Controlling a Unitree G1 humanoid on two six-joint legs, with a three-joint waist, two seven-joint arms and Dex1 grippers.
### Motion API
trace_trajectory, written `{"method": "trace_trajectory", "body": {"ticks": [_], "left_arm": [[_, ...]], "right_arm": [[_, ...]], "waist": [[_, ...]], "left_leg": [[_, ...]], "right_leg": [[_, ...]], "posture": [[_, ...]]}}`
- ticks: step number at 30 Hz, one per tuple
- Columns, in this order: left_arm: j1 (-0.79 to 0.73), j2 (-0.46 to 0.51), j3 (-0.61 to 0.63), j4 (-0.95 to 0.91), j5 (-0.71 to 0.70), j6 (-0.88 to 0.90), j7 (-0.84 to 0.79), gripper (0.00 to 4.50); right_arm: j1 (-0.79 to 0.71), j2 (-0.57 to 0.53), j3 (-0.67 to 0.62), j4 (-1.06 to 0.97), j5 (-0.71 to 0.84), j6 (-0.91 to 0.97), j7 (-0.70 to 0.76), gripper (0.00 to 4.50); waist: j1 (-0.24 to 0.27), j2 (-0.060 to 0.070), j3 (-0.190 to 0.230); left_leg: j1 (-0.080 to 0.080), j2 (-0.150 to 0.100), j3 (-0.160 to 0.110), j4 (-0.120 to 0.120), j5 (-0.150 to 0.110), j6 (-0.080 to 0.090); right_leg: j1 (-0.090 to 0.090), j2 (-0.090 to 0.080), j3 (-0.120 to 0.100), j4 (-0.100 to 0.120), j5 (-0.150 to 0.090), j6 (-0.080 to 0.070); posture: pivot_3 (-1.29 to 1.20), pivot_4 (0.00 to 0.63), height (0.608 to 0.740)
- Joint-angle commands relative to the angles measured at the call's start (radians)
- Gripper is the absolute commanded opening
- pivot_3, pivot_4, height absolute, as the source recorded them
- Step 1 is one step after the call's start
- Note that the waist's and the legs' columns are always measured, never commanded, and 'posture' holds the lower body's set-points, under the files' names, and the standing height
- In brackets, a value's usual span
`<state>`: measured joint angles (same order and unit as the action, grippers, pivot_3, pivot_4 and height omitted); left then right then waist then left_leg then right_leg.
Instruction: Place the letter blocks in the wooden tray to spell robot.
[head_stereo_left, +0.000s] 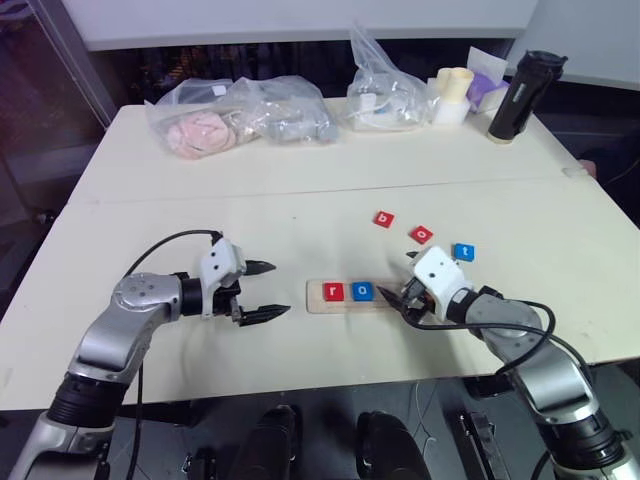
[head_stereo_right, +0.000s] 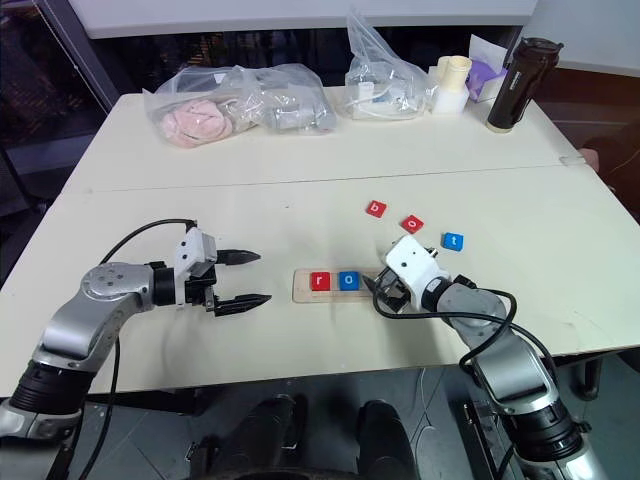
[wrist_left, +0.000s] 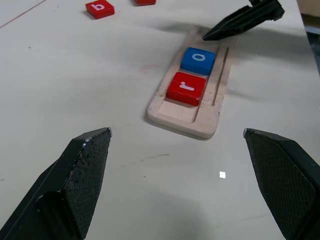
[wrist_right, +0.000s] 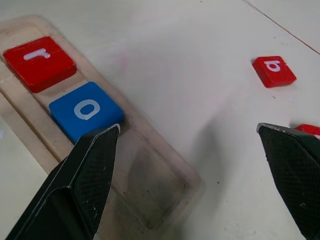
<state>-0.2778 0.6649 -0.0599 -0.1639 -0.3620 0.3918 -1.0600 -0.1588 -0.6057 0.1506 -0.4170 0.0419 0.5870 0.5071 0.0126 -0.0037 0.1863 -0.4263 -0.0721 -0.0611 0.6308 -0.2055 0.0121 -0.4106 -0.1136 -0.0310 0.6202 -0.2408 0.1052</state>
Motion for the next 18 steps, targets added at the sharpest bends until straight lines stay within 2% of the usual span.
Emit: {"method": "trace_trajectory", "body": {"ticks": [1, 18], "left_arm": [[-0.006, 0.009, 0.025, -0.042, -0.018, 0.009, 0.013, 4.45], [0.020, 0.015, 0.047, -0.073, -0.018, 0.010, 0.053, 4.45]], "right_arm": [[-0.020, -0.004, 0.022, 0.007, -0.033, -0.035, 0.008, 4.50], [-0.084, 0.042, 0.055, 0.060, -0.050, -0.054, 0.047, 4.50]], "waist": [[0.001, 0.000, 0.000], [0.000, 0.000, 0.000]], "left_leg": [[0.000, 0.000, 0.000, 0.000, 0.000, 0.000], [0.000, 0.000, 0.000, 0.000, 0.000, 0.000]], "right_leg": [[0.000, 0.000, 0.000, 0.000, 0.000, 0.000], [0.000, 0.000, 0.000, 0.000, 0.000, 0.000]], "posture": [[0.00, 0.150, 0.725], [0.00, 0.150, 0.725]]}}
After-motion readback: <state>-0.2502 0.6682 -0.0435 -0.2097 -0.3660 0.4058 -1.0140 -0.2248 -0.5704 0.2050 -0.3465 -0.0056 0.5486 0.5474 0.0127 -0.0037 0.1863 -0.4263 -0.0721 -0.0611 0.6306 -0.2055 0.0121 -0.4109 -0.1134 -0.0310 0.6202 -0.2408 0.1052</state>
